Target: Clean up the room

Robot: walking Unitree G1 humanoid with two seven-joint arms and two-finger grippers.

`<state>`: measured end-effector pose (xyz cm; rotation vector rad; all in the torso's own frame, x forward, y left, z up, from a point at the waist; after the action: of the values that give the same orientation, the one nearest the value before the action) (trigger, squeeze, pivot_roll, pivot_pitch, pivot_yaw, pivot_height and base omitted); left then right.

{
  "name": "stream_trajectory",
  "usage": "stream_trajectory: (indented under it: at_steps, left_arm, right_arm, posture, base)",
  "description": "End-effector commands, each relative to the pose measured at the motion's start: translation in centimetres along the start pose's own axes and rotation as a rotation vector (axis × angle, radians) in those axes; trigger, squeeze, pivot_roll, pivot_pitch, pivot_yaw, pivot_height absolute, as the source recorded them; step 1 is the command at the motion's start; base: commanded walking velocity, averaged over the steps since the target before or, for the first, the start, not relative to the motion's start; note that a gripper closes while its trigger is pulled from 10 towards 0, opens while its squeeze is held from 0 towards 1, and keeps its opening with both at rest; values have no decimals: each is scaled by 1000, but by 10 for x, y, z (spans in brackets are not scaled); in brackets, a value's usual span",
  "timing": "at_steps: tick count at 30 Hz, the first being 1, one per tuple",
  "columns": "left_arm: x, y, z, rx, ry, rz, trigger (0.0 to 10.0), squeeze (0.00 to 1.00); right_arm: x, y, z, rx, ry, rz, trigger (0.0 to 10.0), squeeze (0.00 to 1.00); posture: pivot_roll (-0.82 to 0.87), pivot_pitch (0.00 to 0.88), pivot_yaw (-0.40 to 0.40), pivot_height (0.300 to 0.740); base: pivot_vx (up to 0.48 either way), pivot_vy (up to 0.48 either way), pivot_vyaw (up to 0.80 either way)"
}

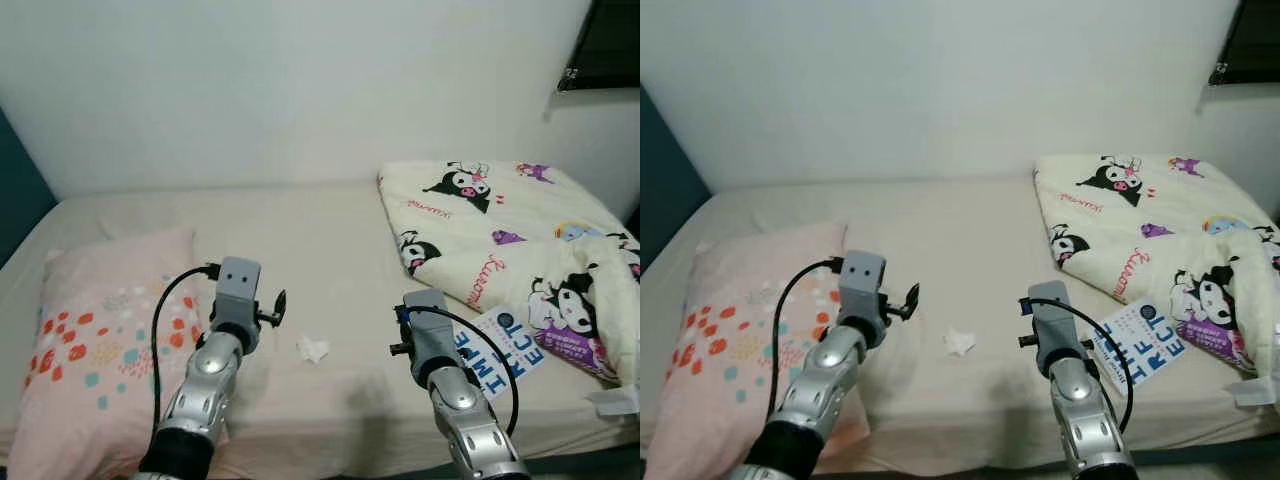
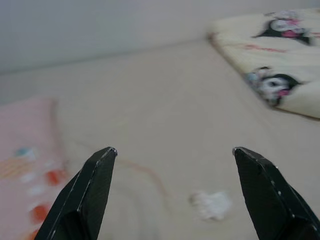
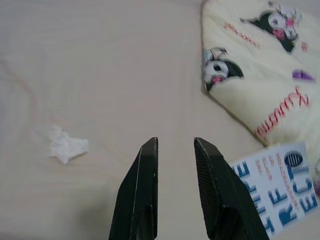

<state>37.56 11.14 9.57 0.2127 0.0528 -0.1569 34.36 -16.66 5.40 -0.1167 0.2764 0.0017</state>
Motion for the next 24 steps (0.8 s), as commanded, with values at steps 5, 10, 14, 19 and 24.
stream_trajectory:
  at_steps: [5,10,14,19,24]
  left_arm:
    - [-1,10,-2,-17,10,40,10000,0]
    - [-2,11,-2,-21,9,45,10000,0]
    - [-3,11,-3,-22,12,48,10000,0]
    - [-3,14,-3,-25,14,59,10000,0]
    - [-4,16,-5,-18,19,67,10000,0]
  right_arm:
    - [-1,17,2,-40,-13,68,10000,0]
    - [-2,22,-2,-25,0,108,10000,0]
    - [-2,23,-3,-40,6,112,10000,0]
    - [-2,23,-4,-42,8,113,10000,0]
    - [-2,22,-4,-42,8,114,10000,0]
  posture:
    - [-43,0,18,732]
    - [-43,0,17,732]
    - [-40,0,14,732]
    - [-38,0,12,732]
    - [-40,0,10,732]
  base:
    - [280,0,800]
    - [280,0,320]
    - [277,0,0]
    - [222,0,0]
    - [0,0,0]
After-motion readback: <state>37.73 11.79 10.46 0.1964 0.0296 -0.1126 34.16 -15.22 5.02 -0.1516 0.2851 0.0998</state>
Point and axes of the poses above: a point about 5 cm out from each wrist's last joint towards the gripper, its own x axis pointing out of the wrist towards the gripper, its own z axis along the axis of the wrist's last joint, y = z × x, the point moved 5 cm from there along x, pointing out of the wrist towards the gripper, and after that the axes turned 10 degrees about x, right-handed, at the moved point
